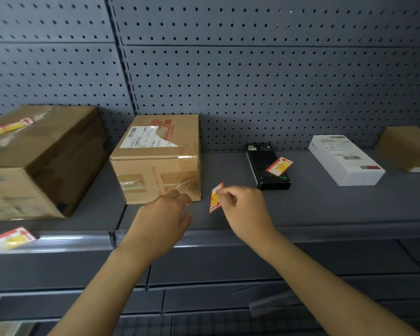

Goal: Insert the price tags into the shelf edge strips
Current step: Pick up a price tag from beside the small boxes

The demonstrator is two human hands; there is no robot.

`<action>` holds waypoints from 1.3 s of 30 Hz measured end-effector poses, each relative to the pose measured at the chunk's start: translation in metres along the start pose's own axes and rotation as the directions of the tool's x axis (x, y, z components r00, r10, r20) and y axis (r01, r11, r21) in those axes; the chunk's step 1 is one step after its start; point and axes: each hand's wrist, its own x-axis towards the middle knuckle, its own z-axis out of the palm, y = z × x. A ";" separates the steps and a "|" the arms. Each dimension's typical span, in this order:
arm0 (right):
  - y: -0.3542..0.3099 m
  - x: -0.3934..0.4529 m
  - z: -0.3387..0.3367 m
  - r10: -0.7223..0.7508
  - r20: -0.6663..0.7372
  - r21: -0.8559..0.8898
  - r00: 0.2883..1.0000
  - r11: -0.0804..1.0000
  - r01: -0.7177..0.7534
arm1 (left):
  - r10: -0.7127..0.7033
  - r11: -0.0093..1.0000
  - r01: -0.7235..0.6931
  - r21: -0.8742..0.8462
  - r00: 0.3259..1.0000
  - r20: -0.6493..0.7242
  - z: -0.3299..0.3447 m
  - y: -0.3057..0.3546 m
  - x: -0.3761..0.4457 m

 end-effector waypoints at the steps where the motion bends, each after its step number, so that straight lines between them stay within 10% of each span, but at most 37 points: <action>1: -0.005 -0.004 0.002 0.025 -0.003 0.009 1.000 1.000 -0.025 | 0.010 1.000 -0.010 0.004 1.000 -0.004 -0.001 -0.004 -0.005; 13: -0.038 -0.043 0.031 0.182 0.106 0.199 0.978 0.959 -0.200 | 0.027 0.999 -0.029 0.029 0.996 0.082 0.007 -0.040 -0.053; 39: -0.048 -0.033 0.062 -0.236 0.253 -0.247 0.938 0.922 0.299 | -0.010 0.998 0.001 0.065 0.990 0.138 0.012 -0.029 -0.066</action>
